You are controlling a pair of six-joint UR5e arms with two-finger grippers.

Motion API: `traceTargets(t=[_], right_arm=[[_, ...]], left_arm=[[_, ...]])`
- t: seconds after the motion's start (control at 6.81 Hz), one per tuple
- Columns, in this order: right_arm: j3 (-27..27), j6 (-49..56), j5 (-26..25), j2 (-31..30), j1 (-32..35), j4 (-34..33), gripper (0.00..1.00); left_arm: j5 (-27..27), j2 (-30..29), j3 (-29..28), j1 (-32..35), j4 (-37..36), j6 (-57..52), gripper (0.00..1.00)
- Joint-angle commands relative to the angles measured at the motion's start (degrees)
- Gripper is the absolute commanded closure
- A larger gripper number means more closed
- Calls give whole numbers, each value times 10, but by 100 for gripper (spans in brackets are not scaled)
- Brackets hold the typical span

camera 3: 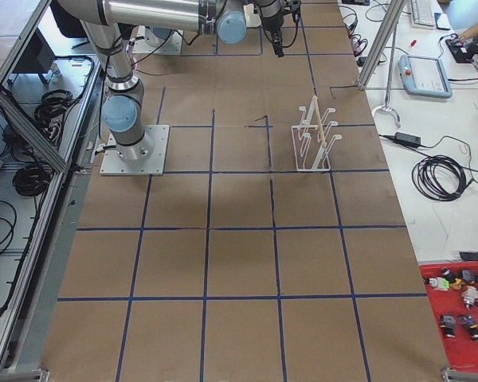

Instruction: Transfer IKEA cup to right arm and place on rack

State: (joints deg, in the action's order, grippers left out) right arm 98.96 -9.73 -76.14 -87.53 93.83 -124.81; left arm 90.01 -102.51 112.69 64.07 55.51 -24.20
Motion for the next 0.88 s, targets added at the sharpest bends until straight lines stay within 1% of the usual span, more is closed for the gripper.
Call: traceTargets(t=[0.0,0.15,0.29,0.44,0.59,0.73], right_arm=[[72,-71,64,-5,-1,-168,0],[94,-112,93,-5,-1,-244,0],[113,-175,99,-5,0,-308,0],[140,-262,115,-5,0,-368,0],[175,-346,119,-5,1,-449,0],[215,-425,120,-5,2,-540,0]], left_arm=[[3,-16,15,0,-15,-1,1],[4,-16,9,0,-15,-3,0],[6,-17,7,-1,-14,-6,0],[6,-16,6,-1,-14,-7,1],[5,-16,6,-1,-14,-13,12],[7,-16,4,-2,-15,-32,48]])
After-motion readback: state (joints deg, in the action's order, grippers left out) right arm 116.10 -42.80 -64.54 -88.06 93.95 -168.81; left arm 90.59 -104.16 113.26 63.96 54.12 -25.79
